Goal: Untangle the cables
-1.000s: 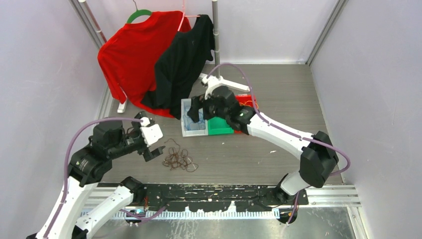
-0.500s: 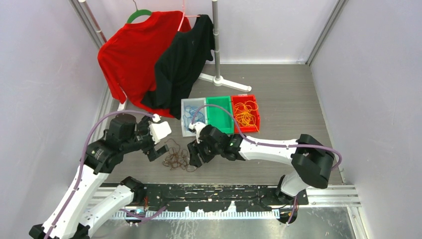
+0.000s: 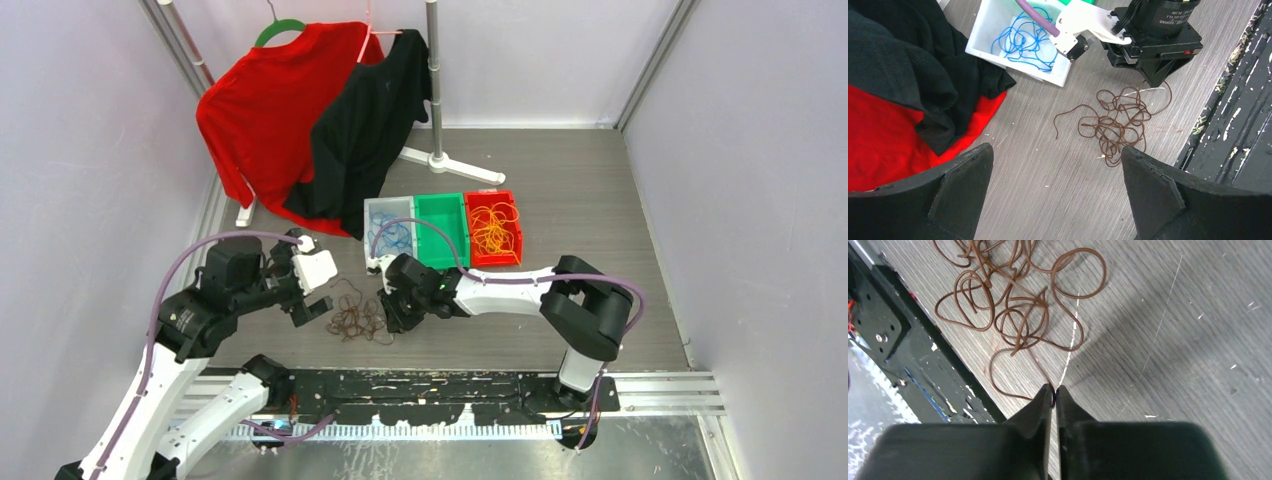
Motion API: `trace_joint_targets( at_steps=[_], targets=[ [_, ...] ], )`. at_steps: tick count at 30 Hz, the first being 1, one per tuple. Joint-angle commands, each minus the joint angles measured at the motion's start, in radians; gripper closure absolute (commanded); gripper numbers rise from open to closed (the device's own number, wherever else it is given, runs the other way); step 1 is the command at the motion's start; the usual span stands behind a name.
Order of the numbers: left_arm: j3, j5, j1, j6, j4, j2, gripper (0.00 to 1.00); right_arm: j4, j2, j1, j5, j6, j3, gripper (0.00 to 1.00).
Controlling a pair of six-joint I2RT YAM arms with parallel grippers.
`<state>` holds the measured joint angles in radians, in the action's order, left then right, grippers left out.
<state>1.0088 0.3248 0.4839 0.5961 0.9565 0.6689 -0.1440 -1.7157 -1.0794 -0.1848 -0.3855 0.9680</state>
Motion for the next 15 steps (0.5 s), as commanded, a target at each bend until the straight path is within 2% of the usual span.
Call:
trace_joint_targets(
  at_steps=[1, 2, 8, 12, 15],
  targets=[
    [0.032, 0.020, -0.005, 0.020, 0.007, -0.009, 0.02, 0.028, 0.055, -0.007, -0.018, 0.013, 0.036, 0.95],
    [0.030, 0.023, -0.005, 0.020, 0.010, -0.011, 0.03, 0.037, 0.084, -0.007, -0.015, 0.006, 0.022, 0.98],
    [-0.027, 0.066, -0.005, 0.047, -0.011, -0.063, 0.03, -0.029, 0.336, -0.007, -0.012, -0.008, 0.012, 0.99],
    [-0.052, 0.136, -0.005, 0.022, -0.042, -0.089, 0.05, -0.112, 0.461, -0.007, -0.061, -0.007, 0.101, 0.99],
    [-0.050, 0.210, -0.005, -0.025, -0.069, -0.088, 0.06, -0.169, 0.471, -0.007, -0.110, 0.001, 0.191, 0.99]
  ],
)
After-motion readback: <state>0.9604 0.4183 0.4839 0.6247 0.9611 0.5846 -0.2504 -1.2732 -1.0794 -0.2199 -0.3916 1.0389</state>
